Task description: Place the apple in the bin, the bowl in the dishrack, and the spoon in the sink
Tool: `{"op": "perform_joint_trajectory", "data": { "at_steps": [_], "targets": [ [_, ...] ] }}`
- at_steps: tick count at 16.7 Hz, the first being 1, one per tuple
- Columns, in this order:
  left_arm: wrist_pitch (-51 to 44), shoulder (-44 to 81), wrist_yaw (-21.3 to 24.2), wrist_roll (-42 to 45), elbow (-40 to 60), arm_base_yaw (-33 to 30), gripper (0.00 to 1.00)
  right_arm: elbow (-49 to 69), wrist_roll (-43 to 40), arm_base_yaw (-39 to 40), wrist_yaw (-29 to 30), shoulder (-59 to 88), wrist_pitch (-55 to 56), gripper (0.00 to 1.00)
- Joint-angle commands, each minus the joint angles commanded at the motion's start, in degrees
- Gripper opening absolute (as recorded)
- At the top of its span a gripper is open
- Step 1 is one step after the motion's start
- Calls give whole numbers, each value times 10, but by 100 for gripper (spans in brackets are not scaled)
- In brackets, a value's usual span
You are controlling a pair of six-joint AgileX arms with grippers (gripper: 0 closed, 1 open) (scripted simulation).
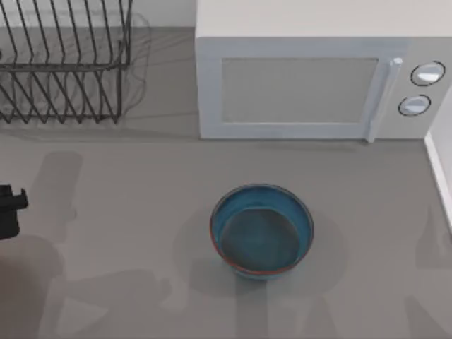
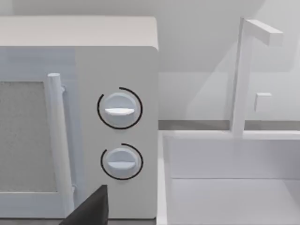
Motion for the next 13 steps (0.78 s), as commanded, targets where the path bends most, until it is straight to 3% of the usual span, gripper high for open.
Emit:
{"op": "perform_joint_trajectory", "data": {
  "at_steps": [5, 13],
  "targets": [
    [133, -179, 69, -305, -125, -13, 100, 0, 0, 0, 0, 0, 0, 100],
    [363, -486, 156, -951, -351, -7, 100, 0, 0, 0, 0, 0, 0, 100]
  ]
}}
